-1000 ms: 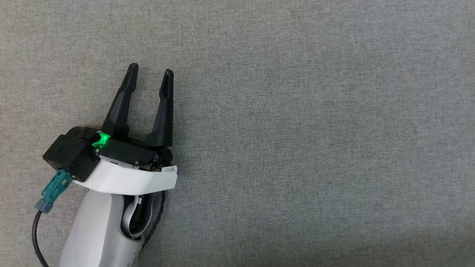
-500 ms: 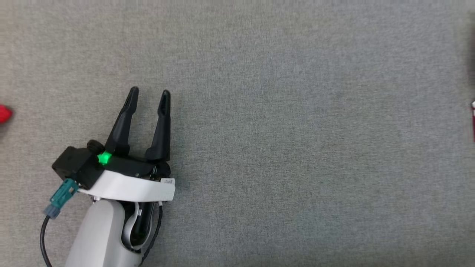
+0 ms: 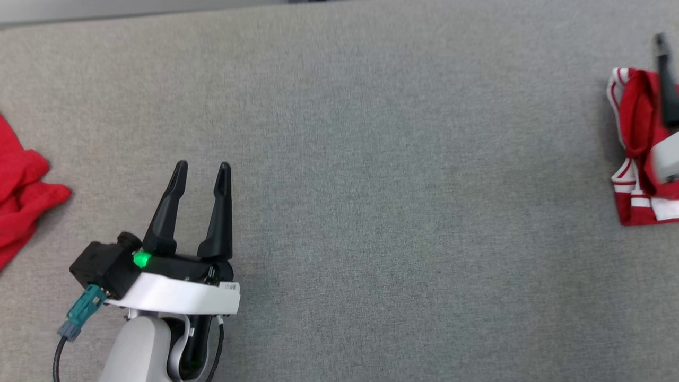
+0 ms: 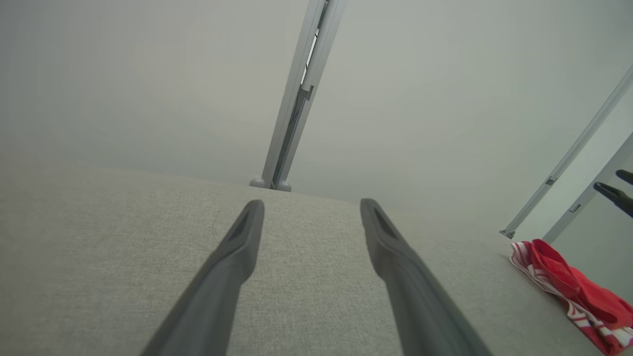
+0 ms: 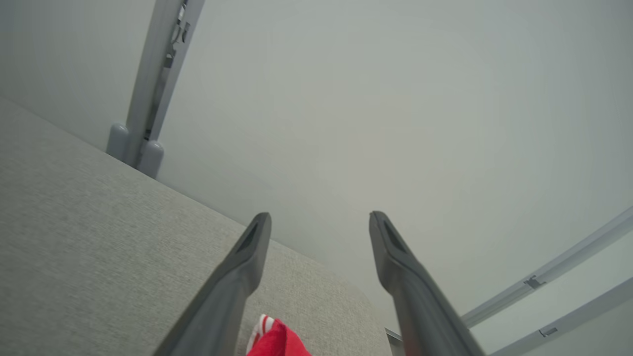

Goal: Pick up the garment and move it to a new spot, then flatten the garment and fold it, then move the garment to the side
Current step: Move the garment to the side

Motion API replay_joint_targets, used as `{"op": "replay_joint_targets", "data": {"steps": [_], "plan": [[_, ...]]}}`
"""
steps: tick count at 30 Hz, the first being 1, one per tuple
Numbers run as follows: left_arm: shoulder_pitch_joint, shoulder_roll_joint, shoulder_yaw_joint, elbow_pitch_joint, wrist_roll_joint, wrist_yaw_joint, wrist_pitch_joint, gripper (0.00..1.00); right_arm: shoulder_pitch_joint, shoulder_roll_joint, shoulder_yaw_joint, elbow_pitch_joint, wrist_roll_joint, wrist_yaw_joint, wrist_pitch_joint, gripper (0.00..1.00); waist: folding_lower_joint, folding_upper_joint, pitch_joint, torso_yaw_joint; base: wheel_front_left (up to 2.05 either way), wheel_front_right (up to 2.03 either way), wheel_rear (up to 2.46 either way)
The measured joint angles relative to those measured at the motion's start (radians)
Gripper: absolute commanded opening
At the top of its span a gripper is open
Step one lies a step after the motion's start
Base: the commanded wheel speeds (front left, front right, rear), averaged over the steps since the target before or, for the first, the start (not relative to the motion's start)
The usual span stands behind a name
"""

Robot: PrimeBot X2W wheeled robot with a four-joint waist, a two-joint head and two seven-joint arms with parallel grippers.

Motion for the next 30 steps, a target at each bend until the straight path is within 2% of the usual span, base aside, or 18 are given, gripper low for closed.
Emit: {"op": "replay_joint_targets", "data": {"steps": [11, 18, 23, 30], "plan": [[0.084, 0.001, 0.035, -0.012, 0.0, 0.0, 0.0, 1.0, 0.243, 0.209, 0.078, -0.185, 0.141, 0.0, -0.105, 1.0, 0.0, 0.0001, -0.147, -0.003, 0.0, 0.0, 0.0], [0.13, 0.001, 0.043, 0.005, 0.023, 0.0, 0.0, 1.0, 0.384, 0.322, 0.066, -0.186, 0.146, 0.0, -0.142, 1.0, 0.0, 0.0, -0.192, -0.003, 0.0, 0.0, 0.0], [0.147, 0.001, 0.047, 0.021, 0.025, 0.0, 0.0, 1.0, 0.443, 0.362, 0.063, -0.168, 0.139, 0.0, -0.147, 1.0, 0.0, 0.0, -0.213, -0.005, 0.0, 0.0, 0.0], [0.162, 0.001, 0.06, 0.032, 0.027, 0.0, 0.0, 1.0, 0.46, 0.373, 0.056, -0.178, 0.139, 0.0, -0.149, 1.0, 0.0, 0.0, -0.231, -0.004, 0.0, 0.0, 0.0]]}}
